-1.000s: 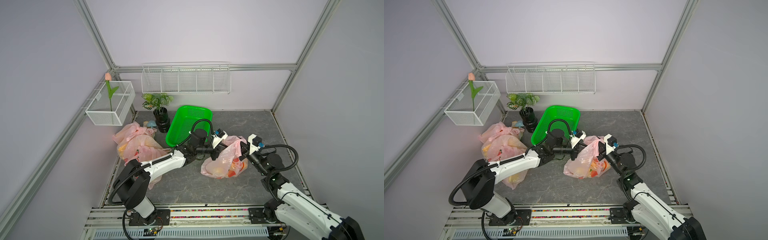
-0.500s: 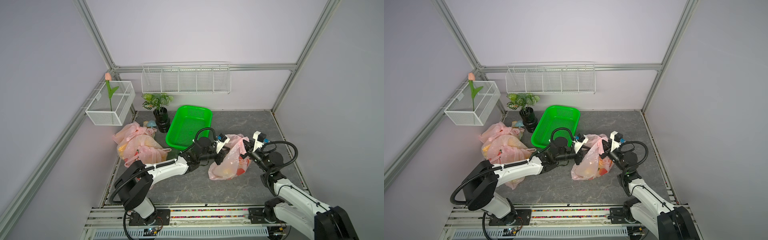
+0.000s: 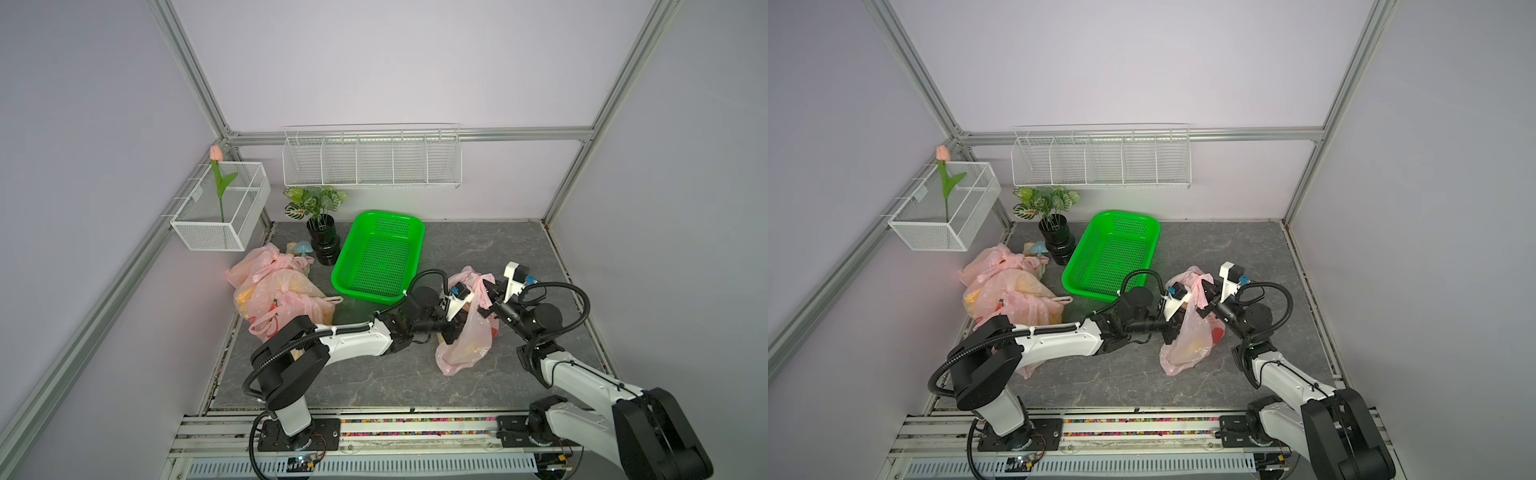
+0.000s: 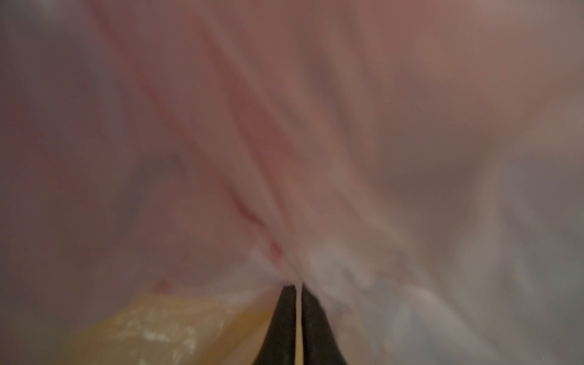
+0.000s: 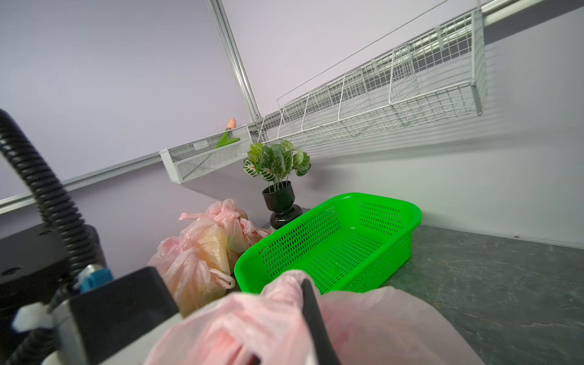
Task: Place the banana into a plastic bag & tie a knot
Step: Cross the plastic bag at the center of the board.
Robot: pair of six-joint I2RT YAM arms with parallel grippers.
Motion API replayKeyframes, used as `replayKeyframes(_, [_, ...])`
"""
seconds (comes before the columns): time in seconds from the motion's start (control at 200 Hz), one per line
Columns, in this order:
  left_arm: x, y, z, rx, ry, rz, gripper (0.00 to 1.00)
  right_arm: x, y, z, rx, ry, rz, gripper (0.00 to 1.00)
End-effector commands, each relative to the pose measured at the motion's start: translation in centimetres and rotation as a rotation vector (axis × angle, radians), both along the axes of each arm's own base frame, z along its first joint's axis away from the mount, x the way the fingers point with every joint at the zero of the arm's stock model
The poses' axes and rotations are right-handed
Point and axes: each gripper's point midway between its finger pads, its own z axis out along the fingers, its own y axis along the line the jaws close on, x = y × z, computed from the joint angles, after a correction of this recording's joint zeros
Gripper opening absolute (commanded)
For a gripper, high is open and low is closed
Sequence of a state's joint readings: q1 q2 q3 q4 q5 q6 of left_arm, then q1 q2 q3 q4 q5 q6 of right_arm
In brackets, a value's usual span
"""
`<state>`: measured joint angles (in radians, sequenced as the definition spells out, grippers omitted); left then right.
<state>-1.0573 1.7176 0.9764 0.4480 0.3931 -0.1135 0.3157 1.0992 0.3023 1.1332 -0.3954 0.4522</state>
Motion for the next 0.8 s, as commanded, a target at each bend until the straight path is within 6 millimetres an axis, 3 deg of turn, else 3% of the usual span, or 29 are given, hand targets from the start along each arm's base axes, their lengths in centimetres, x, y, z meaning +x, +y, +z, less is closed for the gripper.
replayKeyframes(0.0, [-1.5,-1.5,2.7,-0.085,-0.007,-0.077,0.06,0.2,-0.6,0.7,-0.008,-0.047,-0.047,0.07])
replayKeyframes(0.08, [-1.5,-0.8,3.5,-0.111,-0.017,-0.061,0.05,0.2,-0.4,0.8,0.004,-0.057,-0.028,0.07])
replayKeyframes(0.195, [-0.3,1.8,4.9,-0.142,-0.062,0.050,0.06,0.3,-0.6,0.3,0.001,-0.048,-0.038,0.06])
replayKeyframes(0.355, [0.3,4.3,6.2,-0.083,-0.087,0.124,0.14,0.2,-0.3,-0.1,-0.006,-0.054,-0.017,0.07])
replayKeyframes(0.52, [2.1,6.4,10.6,-0.125,-0.164,0.237,0.18,0.0,-0.2,-0.3,-0.025,-0.060,-0.012,0.07])
replayKeyframes(0.57, [3.2,6.4,11.4,-0.106,-0.173,0.254,0.13,0.0,-0.2,-0.2,-0.028,-0.066,-0.011,0.07])
replayKeyframes(0.665, [5.7,6.6,11.5,-0.067,-0.160,0.288,0.07,-0.1,-0.2,-0.1,-0.028,-0.067,-0.010,0.06])
replayKeyframes(0.795, [7.6,5.6,9.6,0.019,-0.160,0.288,0.04,-0.2,-0.1,0.0,-0.029,-0.069,-0.001,0.06])
